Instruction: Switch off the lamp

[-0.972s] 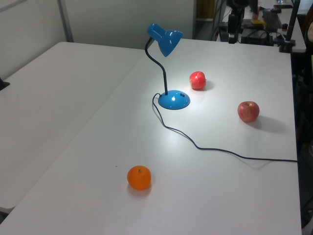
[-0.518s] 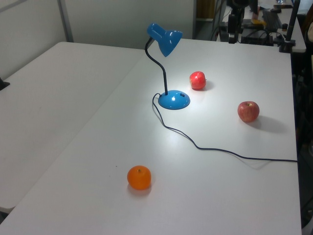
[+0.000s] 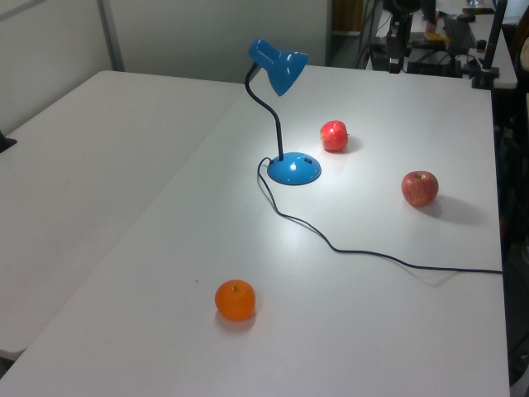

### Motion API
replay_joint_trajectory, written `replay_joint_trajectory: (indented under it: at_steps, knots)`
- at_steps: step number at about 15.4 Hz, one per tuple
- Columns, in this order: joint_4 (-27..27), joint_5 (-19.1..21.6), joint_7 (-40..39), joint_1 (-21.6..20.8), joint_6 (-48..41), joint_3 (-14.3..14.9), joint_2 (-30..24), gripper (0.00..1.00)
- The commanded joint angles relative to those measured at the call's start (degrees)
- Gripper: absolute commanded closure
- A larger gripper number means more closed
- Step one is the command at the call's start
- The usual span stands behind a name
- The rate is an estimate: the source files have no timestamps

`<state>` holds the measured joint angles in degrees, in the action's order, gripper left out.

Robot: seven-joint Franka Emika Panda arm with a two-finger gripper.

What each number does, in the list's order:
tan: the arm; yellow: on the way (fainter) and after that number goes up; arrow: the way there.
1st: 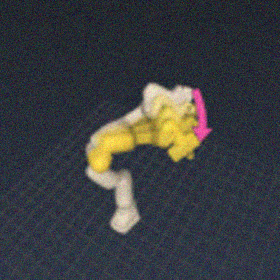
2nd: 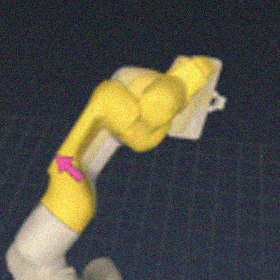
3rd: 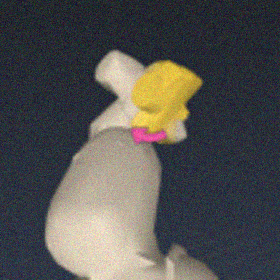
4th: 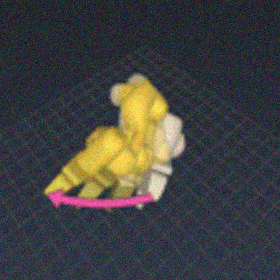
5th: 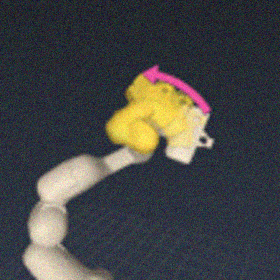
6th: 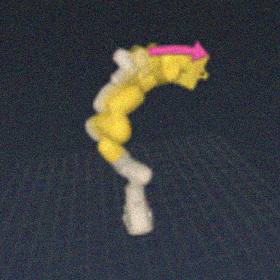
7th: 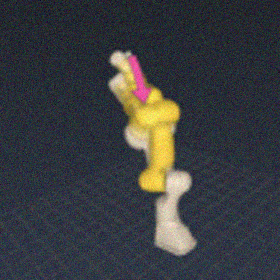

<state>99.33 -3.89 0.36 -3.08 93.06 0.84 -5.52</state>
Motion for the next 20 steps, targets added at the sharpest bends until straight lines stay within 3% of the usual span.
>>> replay_joint_trajectory:
  at_steps: [1,7,14,20]
  knots:
    - [-0.90,-0.42,-2.82,-0.70,-1.82,0.92,0.33,1.00]
    - [-0.28,-0.07,-3.44,-0.44,0.36,1.10,1.90,1.00]
    - [8.15,-0.42,-3.35,0.97,15.73,1.18,5.51,1.00]
    - [11.23,-0.77,-3.35,2.11,27.77,1.18,10.87,1.00]
